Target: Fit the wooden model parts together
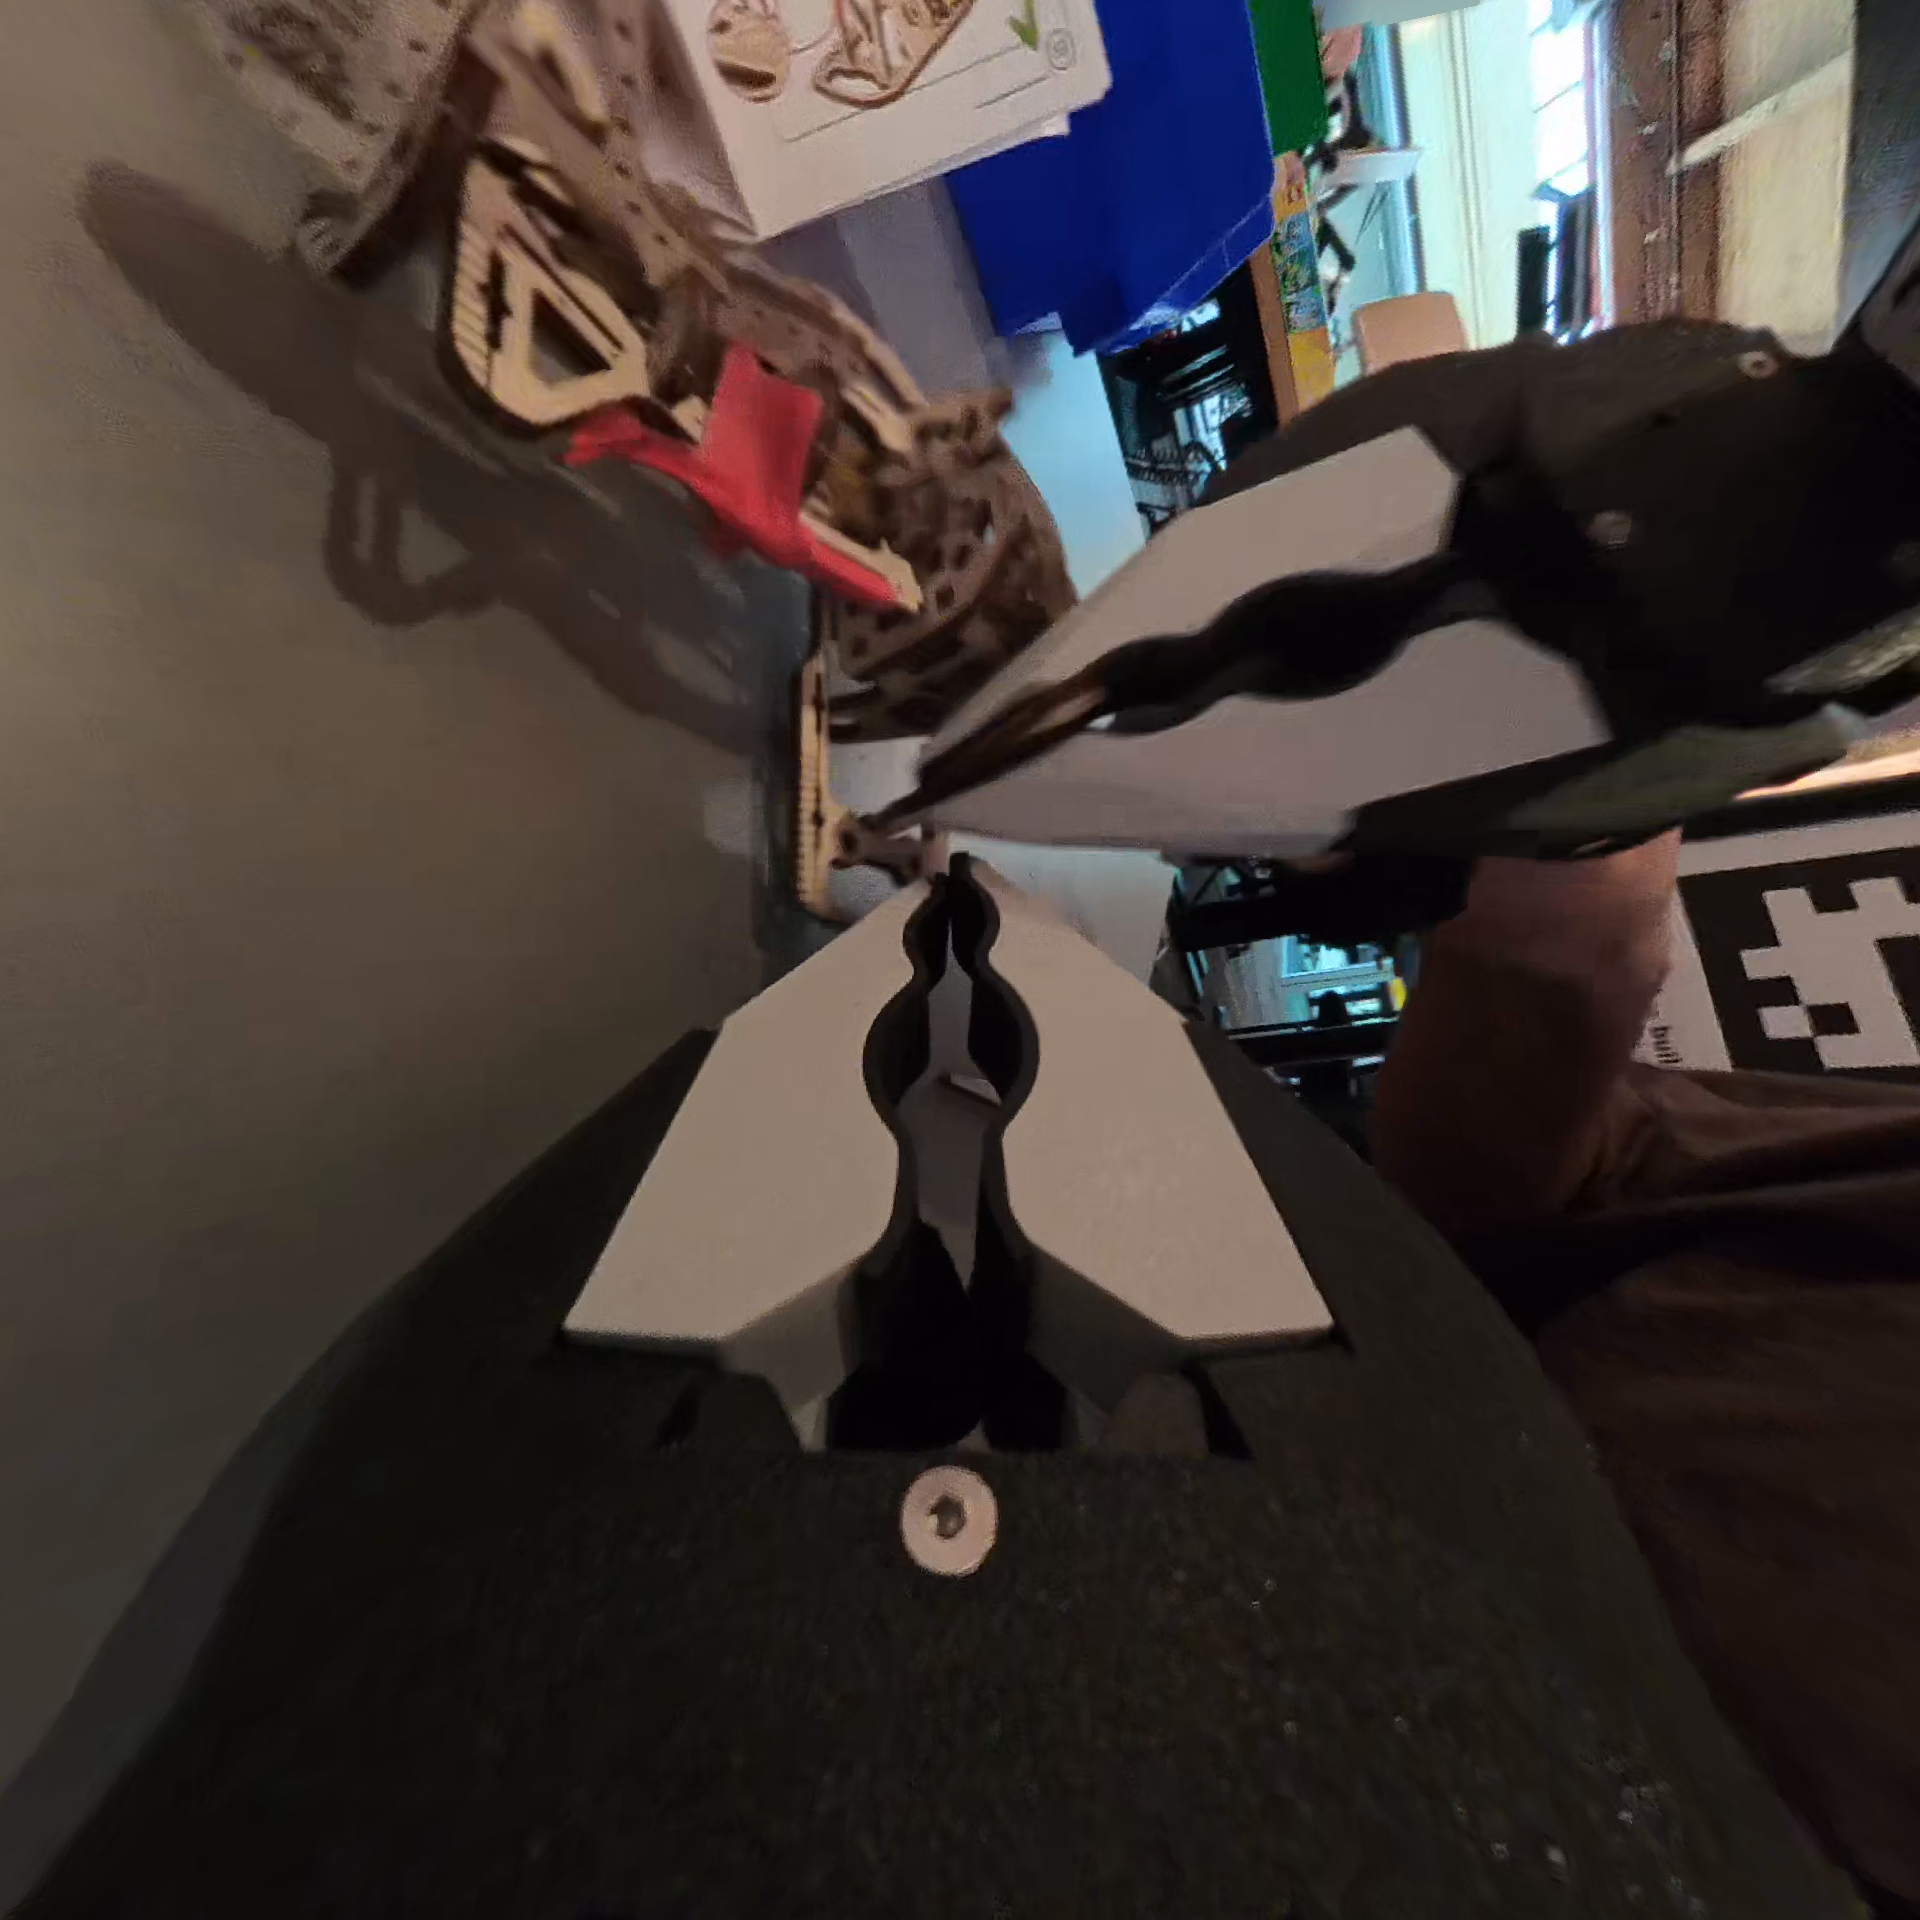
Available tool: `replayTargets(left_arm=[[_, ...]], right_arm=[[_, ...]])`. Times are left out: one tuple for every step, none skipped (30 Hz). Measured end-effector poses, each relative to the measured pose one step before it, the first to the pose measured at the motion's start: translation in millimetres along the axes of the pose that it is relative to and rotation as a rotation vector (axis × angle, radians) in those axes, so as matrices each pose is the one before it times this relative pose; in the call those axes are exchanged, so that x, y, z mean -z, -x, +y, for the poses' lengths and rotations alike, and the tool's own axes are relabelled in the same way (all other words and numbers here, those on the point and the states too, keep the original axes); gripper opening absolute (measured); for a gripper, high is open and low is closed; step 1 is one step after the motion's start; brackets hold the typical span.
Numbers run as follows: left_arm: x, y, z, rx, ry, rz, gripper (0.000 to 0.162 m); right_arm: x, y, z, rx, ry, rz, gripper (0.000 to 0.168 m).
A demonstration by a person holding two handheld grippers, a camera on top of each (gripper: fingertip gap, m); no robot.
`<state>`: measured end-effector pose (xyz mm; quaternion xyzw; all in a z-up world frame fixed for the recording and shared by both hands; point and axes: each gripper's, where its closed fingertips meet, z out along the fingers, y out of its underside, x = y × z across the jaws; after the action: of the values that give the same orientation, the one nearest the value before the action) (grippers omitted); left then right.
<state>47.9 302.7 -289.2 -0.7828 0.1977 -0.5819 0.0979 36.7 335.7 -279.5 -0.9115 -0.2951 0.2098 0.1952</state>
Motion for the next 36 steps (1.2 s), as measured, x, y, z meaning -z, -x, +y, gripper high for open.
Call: replayTargets(left_arm=[[2.33, -0.12, -1.59, 0.0196, -0.0065, 0.0147, 0.000], [3.62, -2.33, -2.32, 0.0020, -0.0181, 0.0197, 0.000], [4.12, -0.47, 0.67, -0.0046, -0.0054, 0.0037, 0.000], [4.65, 1.04, 1.98, -0.0025, -0.0016, -0.0078, 0.000], [5.25, 1.11, 2.10, 0.0004, -0.0058, -0.0114, 0.000], [5.26, 0.53, 4.85, 0.0025, 0.0031, -0.0091, 0.000], [4.69, -0.20, 6.82, 0.0015, 0.0125, -0.0038, 0.000], [4.75, 0.63, 4.30, 0.0059, -0.0014, -0.0073, 0.006], [5.12, 0.32, 1.99, 0.0075, -0.0135, -0.0039, 0.013], [4.39, 1.87, 0.64, 0.0086, -0.0151, -0.0120, 0.018], [2.56, 2.79, -1.57, 0.0053, -0.0159, -0.0164, 0.023], [0.48, 1.09, -4.01, 0.0033, -0.0178, -0.0055, 0.028], [-1.48, -0.61, -5.00, -0.0004, -0.0088, 0.0046, 0.030], [-2.58, -0.57, -5.27, -0.0034, -0.0004, 0.0062, 0.031], [-2.94, -0.15, -5.19, 0.0042, 0.0053, 0.0073, 0.037], [-2.89, 2.03, -3.63, 0.0154, 0.0177, 0.0005, 0.045], [-2.48, 1.93, -2.53, 0.0170, 0.0224, 0.0044, 0.043], [-1.68, 1.57, -4.04, 0.0169, 0.0047, 0.0043, 0.038], [-1.81, 2.17, -2.03, 0.0161, 0.0134, -0.0017, 0.031], [-2.66, 1.21, 1.75, 0.0034, 0.0362, -0.0006, 0.026], [-2.57, -0.58, 1.06, -0.0024, 0.0264, 0.0048, 0.025], [-2.52, -0.95, 0.85, -0.0014, 0.0182, 0.0055, 0.022], [-2.91, -0.96, 2.26, -0.0002, 0.0252, 0.0073, 0.019], [-3.03, -0.93, 1.35, 0.0015, 0.0162, 0.0099, 0.014], [-3.17, 0.15, 1.71, 0.0002, 0.0152, 0.0041, 0.009], [-2.11, 4.28, 0.89, 0.0007, 0.0080, -0.0223, 0.004], [-1.28, 1.17, -0.43, -0.0083, -0.0022, -0.0022, 0.003], [-0.75, -0.33, 1.00, 0.0026, 0.0131, 0.0061, 0.003], [-0.02, 0.01, 0.72, -0.0003, 0.0128, 0.0044, 0.003], [-0.05, -0.42, -0.25, 0.0052, 0.0013, 0.0078, 0.002], [-0.60, -0.38, 0.19, 0.0021, 0.0047, 0.0102, 0.002], [-0.38, 0.03, -0.57, 0.0044, 0.0016, 0.0063, 0.002], [-0.27, -0.14, -0.73, -0.0041, 0.0024, 0.0008, 0.002], [0.07, -0.07, -0.13, -0.0102, 0.0044, -0.0021, 0.002], [0.22, 0.23, 0.12, -0.0029, 0.0010, -0.0013, 0.002], [0.17, 0.14, -0.04, -0.0009, -0.0028, -0.0019, 0.002]], right_arm=[[7.87, -4.17, -4.57, -0.0113, -0.0350, 0.0116, 0.002], [5.02, -2.93, -0.58, -0.0049, -0.0074, -0.0015, 0.003], [2.26, -1.61, 0.82, -0.0132, -0.0058, -0.0120, 0.003], [-0.03, -2.19, 4.26, -0.0055, 0.0100, -0.0026, 0.003], [-0.41, 1.41, 3.98, 0.0074, 0.0060, -0.0123, 0.003], [0.84, 3.01, 0.28, 0.0052, -0.0200, -0.0109, 0.002], [1.12, 4.01, -1.57, -0.0028, -0.0330, -0.0127, 0.002], [0.29, 4.07, -1.07, -0.0031, -0.0268, -0.0133, 0.002], [-0.41, 1.87, -0.10, -0.0048, -0.0178, 0.0006, 0.002], [-1.04, 0.19, 0.05, -0.0066, -0.0138, 0.0085, 0.002], [-1.54, -0.02, 0.11, -0.0069, -0.0097, 0.0035, 0.002], [-1.76, -0.50, 0.30, -0.0112, -0.0033, 0.0000, 0.002], [-1.62, -0.49, 0.14, -0.0105, 0.0020, -0.0037, 0.002], [-0.90, -0.08, -0.54, -0.0025, 0.0018, -0.0065, 0.002], [-0.46, -1.56, -1.10, 0.0016, -0.0003, 0.0045, 0.002], [-0.48, -2.21, -0.46, 0.0045, 0.0036, 0.0092, 0.002], [-1.22, -0.56, 0.07, 0.0002, 0.0090, -0.0026, 0.002], [-1.75, 0.58, 0.46, -0.0074, 0.0100, -0.0106, 0.002], [-2.22, 1.91, 1.07, -0.0086, 0.0151, -0.0171, 0.003], [-1.90, 1.65, 0.70, -0.0036, 0.0105, -0.0122, 0.003], [-1.71, 0.64, 0.69, -0.0032, 0.0080, -0.0051, 0.003], [-1.78, 0.41, 0.87, -0.0032, 0.0079, -0.0042, 0.003], [-1.51, 0.44, 0.62, -0.0037, 0.0027, -0.0047, 0.002], [-1.62, -0.18, 1.60, -0.0055, 0.0076, -0.0011, 0.003], [-1.41, -1.15, 1.98, 0.0003, 0.0093, 0.0049, 0.003], [-0.54, -0.97, 0.89, -0.0012, 0.0022, 0.0025, 0.003], [-0.21, -0.58, 0.06, -0.0034, -0.0026, -0.0008, 0.003], [0.01, 0.06, 0.83, -0.0061, 0.0031, -0.0071, 0.003], [0.31, -0.02, 0.26, -0.0044, 0.0012, -0.0069, 0.002], [0.36, -0.25, 0.13, -0.0009, 0.0017, -0.0037, 0.002], [0.38, -0.46, 0.32, 0.0052, 0.0052, 0.0023, 0.002], [0.41, -0.21, 0.29, 0.0145, 0.0055, 0.0076, 0.002], [0.35, 0.41, 0.96, 0.0172, 0.0122, 0.0056, 0.002], [-0.04, 0.41, 1.05, 0.0133, 0.0139, 0.0050, 0.003], [-0.16, 0.11, 0.13, 0.0052, 0.0068, 0.0046, 0.003], [-0.46, -0.02, -0.12, 0.0043, 0.0064, 0.0047, 0.002]])
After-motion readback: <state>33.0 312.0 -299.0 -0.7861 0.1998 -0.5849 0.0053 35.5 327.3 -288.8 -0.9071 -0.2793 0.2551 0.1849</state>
